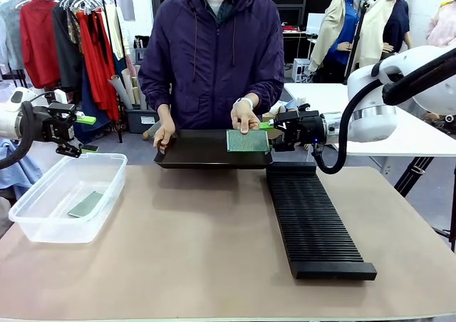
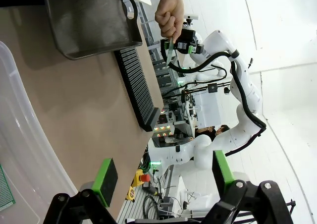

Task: Sort PCBs into racks and boxes based on the side picked up.
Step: Pick up the Blank PCB handed by the Human.

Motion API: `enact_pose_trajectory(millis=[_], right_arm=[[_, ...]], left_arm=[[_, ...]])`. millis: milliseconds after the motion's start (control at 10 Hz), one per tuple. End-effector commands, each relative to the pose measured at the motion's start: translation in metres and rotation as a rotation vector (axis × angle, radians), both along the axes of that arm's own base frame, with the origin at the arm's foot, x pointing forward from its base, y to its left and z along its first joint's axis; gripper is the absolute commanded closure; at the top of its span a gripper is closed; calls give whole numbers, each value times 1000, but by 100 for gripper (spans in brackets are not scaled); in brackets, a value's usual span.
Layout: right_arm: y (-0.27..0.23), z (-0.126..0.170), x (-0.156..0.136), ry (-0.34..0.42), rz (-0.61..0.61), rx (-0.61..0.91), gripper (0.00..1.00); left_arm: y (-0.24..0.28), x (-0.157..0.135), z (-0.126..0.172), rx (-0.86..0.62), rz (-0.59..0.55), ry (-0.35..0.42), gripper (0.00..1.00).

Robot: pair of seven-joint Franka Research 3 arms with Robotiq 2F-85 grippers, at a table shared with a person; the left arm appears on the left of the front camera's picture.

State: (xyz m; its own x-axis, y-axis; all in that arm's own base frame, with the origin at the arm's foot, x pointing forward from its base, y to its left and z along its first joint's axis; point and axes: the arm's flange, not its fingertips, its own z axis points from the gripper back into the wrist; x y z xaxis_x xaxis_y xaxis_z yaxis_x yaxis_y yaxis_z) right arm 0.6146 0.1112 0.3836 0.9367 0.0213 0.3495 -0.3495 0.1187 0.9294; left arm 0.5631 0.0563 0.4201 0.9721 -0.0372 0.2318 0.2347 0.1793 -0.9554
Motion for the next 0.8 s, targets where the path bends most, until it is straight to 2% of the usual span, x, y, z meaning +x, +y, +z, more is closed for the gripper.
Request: enact_pose_trajectory(millis=[0,200,300,700], right_arm=[[8,4,11,-8,-28,17,49],[9,4,12,-4,-35,21,86],[10,5,14,-6,-34,20,100],[15,3,23,18,-21,2,100]], left_arm=[[1,0,2,0,-2,-3,0],[1,0,2,0,-2,-3,0],[1,0,2,0,-2,-3,0],[1,0,2,0,-2,-3,0]])
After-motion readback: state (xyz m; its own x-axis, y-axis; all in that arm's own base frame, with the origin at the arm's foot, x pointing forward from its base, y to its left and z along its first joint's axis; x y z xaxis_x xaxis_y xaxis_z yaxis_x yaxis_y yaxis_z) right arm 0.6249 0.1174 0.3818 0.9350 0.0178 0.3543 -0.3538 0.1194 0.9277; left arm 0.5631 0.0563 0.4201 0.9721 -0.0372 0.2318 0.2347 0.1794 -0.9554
